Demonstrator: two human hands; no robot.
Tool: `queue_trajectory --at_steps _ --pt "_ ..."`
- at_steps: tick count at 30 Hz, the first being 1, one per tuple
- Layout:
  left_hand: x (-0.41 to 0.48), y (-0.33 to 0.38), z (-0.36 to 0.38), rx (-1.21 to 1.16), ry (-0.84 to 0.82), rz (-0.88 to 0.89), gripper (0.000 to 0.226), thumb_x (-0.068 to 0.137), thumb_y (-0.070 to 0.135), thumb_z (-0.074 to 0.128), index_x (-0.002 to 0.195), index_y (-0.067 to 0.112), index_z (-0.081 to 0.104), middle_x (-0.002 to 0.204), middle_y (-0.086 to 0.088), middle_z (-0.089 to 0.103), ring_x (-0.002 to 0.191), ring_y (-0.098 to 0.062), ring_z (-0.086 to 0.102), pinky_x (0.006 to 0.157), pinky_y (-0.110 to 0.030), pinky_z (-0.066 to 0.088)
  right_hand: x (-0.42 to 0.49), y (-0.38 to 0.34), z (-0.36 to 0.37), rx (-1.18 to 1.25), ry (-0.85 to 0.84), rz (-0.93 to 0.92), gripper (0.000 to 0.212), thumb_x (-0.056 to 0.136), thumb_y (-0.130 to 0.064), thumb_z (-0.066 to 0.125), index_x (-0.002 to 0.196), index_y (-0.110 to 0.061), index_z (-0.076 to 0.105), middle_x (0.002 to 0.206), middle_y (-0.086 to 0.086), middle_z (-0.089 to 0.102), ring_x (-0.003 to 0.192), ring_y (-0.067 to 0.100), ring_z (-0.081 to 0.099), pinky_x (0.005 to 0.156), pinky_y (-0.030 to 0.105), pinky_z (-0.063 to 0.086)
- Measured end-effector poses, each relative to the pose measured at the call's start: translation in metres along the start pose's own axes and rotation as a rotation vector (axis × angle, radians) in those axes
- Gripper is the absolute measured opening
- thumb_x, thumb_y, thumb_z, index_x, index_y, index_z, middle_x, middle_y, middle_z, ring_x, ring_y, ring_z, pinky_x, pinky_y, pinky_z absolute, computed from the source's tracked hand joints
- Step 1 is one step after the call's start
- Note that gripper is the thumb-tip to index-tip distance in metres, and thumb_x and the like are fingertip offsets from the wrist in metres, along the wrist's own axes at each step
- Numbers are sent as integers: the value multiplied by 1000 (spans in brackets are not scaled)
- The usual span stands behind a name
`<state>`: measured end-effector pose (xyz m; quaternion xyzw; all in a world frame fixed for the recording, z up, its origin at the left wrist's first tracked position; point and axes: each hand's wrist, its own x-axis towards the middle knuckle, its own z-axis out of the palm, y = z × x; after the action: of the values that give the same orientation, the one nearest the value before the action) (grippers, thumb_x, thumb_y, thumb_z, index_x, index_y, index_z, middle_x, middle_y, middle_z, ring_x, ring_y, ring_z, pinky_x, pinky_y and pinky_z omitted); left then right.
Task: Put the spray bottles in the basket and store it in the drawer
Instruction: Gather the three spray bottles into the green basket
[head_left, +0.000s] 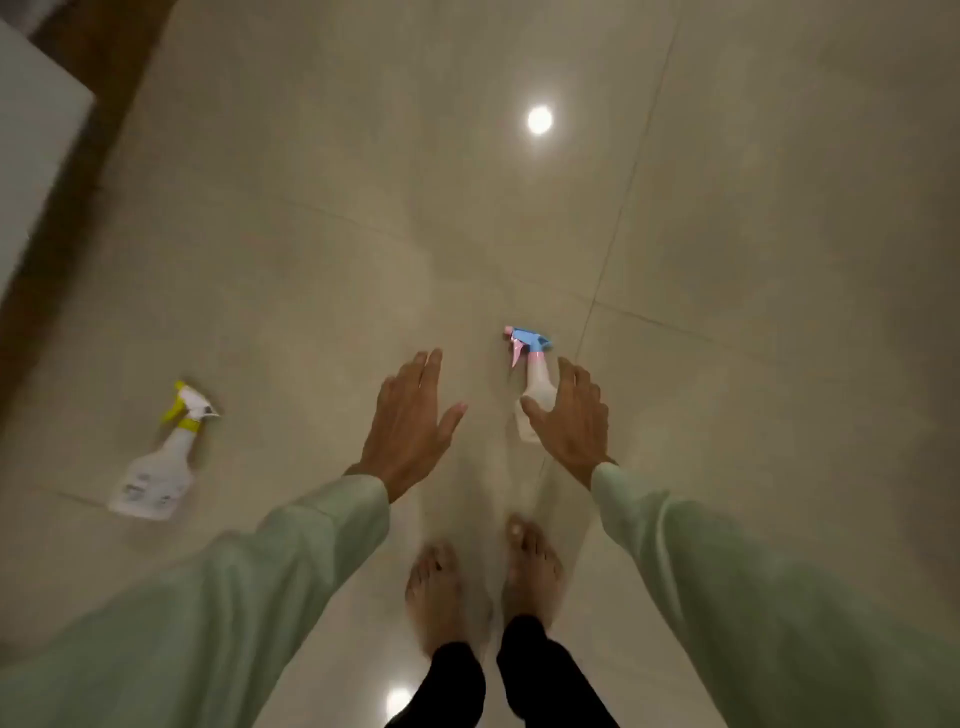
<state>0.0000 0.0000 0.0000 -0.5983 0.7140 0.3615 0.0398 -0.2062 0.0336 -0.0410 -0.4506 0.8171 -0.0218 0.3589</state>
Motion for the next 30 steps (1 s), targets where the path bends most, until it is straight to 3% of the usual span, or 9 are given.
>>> queue_trajectory --at_steps 3,5,7,11,16,21,24,30 --pt "36 -24 51 0 6 -9 71 98 46 42 155 17 11 163 -9 17 151 -25 15 123 -45 14 47 20 40 85 -31 105 73 84 -49 68 142 -15 40 134 11 53 117 35 56 94 47 47" --pt "52 -38 80 -8 -14 -36 71 98 47 42 155 17 12 163 -9 17 150 -25 17 123 -44 14 71 32 61 154 -73 171 59 82 -51 69 125 -18 46 121 9 60 102 31 61 83 41 49" --pt "58 -50 101 -22 6 -49 71 98 47 43 155 17 13 163 -9 18 150 -25 18 122 -44 15 90 38 77 222 -108 193 46 82 -48 70 111 -20 47 111 7 63 93 29 62 81 43 54" --pt "50 -58 105 -53 8 -77 70 98 45 43 155 15 14 163 -11 19 151 -24 17 123 -44 14 97 34 83 430 -156 297 37 81 -33 74 108 -19 53 111 8 65 93 26 65 88 49 59" --pt "-11 -57 69 -129 58 -172 70 100 45 40 155 15 11 164 -10 15 152 -22 12 124 -43 9 42 -2 68 497 -189 210 39 75 -22 78 103 -19 52 97 1 64 80 21 64 65 35 55" --pt "-103 -54 2 -237 193 -294 69 100 45 40 156 18 11 164 -7 15 152 -19 12 124 -42 8 -46 -66 35 506 -268 109 36 73 -24 72 102 -21 51 100 5 70 96 36 68 91 58 55" --pt "-163 -60 -35 -284 281 -371 68 100 44 41 155 19 11 164 -5 16 151 -18 13 124 -40 7 -102 -111 20 468 -318 -25 30 84 -25 73 106 -18 54 102 11 70 99 39 67 96 60 51" --pt "-281 -95 -83 -363 436 -555 69 99 46 40 155 19 11 164 -5 17 151 -17 13 125 -40 7 -209 -194 21 410 -454 -221 18 93 -21 68 106 -20 56 95 1 67 96 32 68 92 56 55"
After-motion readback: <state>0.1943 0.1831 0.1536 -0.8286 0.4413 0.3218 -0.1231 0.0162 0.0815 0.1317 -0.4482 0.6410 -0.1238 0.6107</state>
